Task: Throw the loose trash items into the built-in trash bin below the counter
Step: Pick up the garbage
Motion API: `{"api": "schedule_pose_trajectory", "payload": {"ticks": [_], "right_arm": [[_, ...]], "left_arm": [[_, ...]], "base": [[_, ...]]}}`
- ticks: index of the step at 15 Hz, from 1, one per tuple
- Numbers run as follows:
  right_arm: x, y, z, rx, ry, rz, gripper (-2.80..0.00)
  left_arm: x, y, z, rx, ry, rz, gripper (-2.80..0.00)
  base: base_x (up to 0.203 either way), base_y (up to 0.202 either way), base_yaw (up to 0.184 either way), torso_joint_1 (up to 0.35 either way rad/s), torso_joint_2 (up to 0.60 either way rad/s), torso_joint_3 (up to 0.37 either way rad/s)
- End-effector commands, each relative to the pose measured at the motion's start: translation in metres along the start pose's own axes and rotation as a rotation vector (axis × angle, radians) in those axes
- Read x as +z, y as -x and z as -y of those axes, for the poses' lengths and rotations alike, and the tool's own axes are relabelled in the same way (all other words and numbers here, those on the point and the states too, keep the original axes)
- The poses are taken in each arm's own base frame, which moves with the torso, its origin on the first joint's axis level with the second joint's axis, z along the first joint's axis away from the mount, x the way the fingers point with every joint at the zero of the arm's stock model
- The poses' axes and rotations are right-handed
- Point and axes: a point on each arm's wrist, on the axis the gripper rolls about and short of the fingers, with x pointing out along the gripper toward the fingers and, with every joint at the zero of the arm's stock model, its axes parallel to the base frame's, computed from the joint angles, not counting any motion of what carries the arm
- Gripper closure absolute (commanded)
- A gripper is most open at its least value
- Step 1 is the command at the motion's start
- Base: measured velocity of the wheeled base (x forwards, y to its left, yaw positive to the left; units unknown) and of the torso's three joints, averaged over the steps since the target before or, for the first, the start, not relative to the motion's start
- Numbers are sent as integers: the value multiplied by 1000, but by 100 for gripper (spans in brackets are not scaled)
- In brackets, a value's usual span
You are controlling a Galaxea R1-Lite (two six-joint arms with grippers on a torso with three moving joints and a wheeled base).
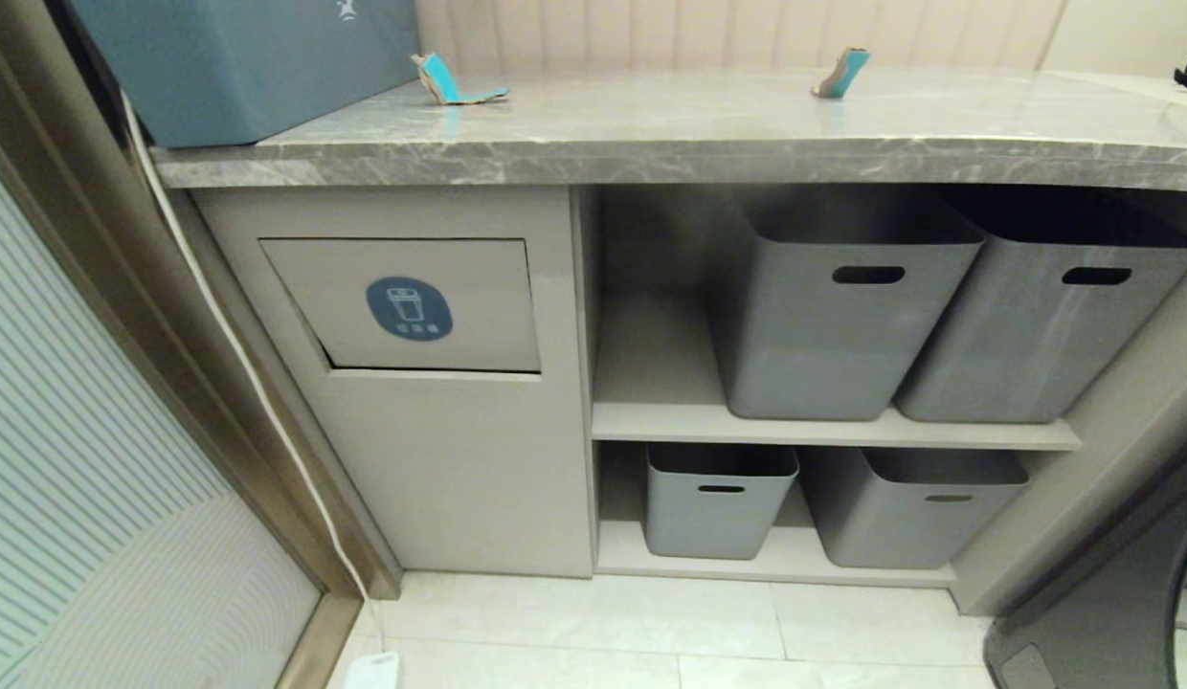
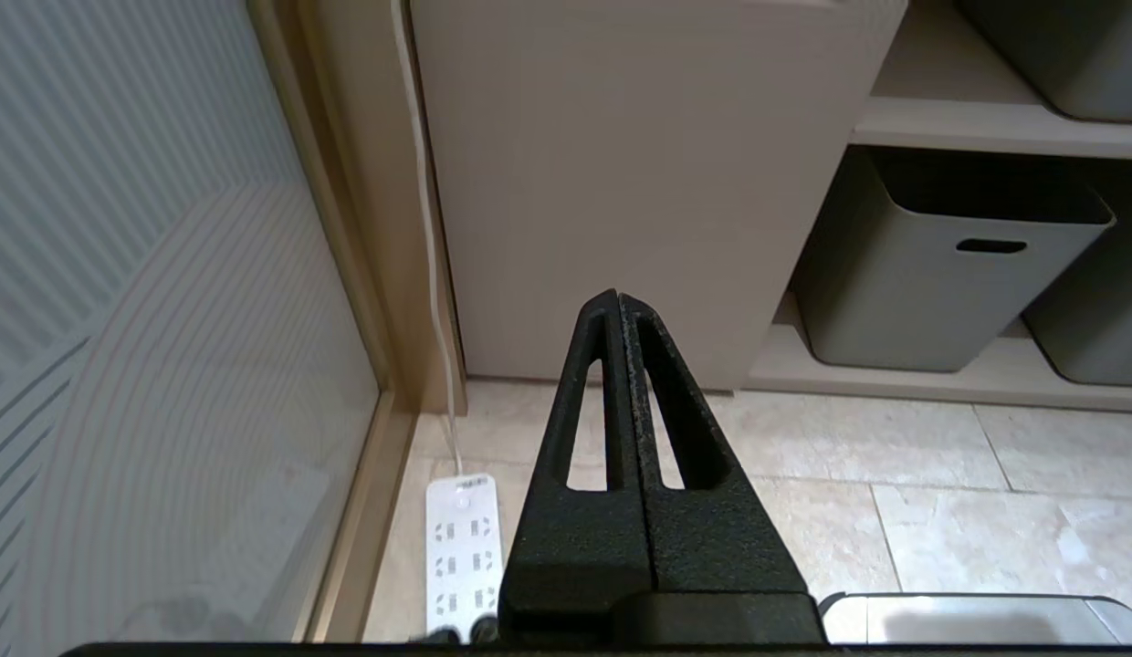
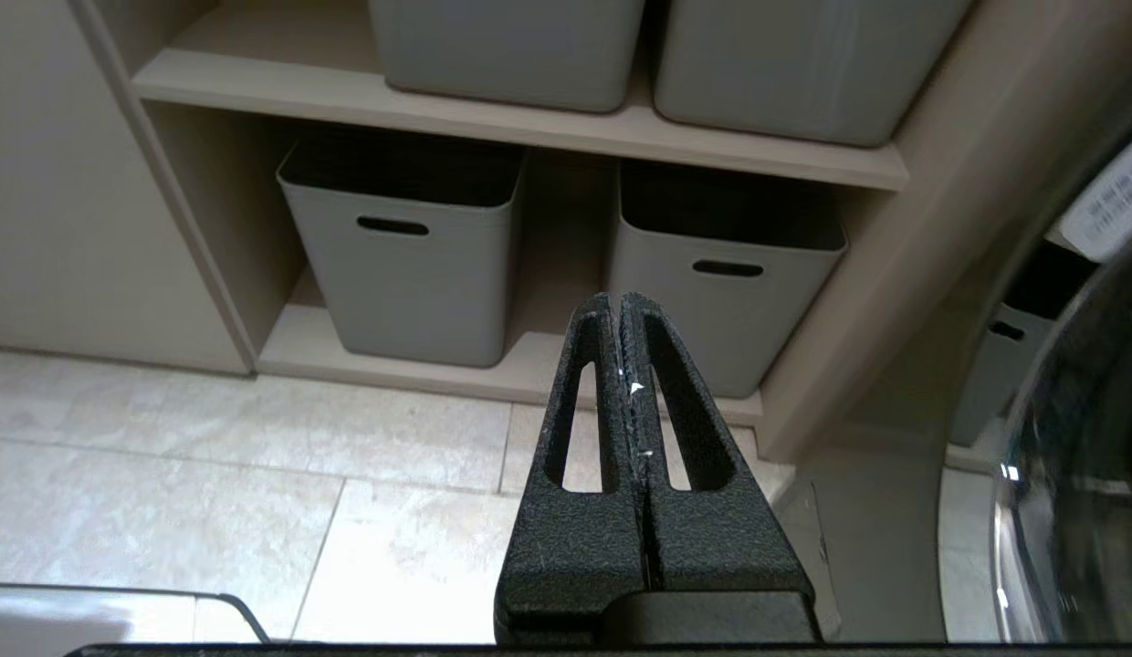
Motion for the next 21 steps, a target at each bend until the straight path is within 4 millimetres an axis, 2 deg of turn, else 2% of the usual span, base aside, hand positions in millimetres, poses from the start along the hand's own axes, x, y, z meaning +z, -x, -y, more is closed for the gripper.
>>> {"api": "schedule_pose_trajectory", "payload": {"ticks": [1, 16, 21], "right_arm": [[0, 0, 0, 0, 1, -1, 0], [0, 0, 0, 0, 0, -1, 0], [0, 0, 0, 2, 2, -1, 0]], "left_arm": [[0, 0, 0, 0, 1, -2, 0], [-1, 0, 0, 2, 2, -5, 0], [0, 0, 0, 0, 2, -2, 0]], "base": [[194, 0, -2, 2, 3, 2], [192, 0, -1, 2, 3, 3], [22, 0, 1, 33, -148, -126]]}}
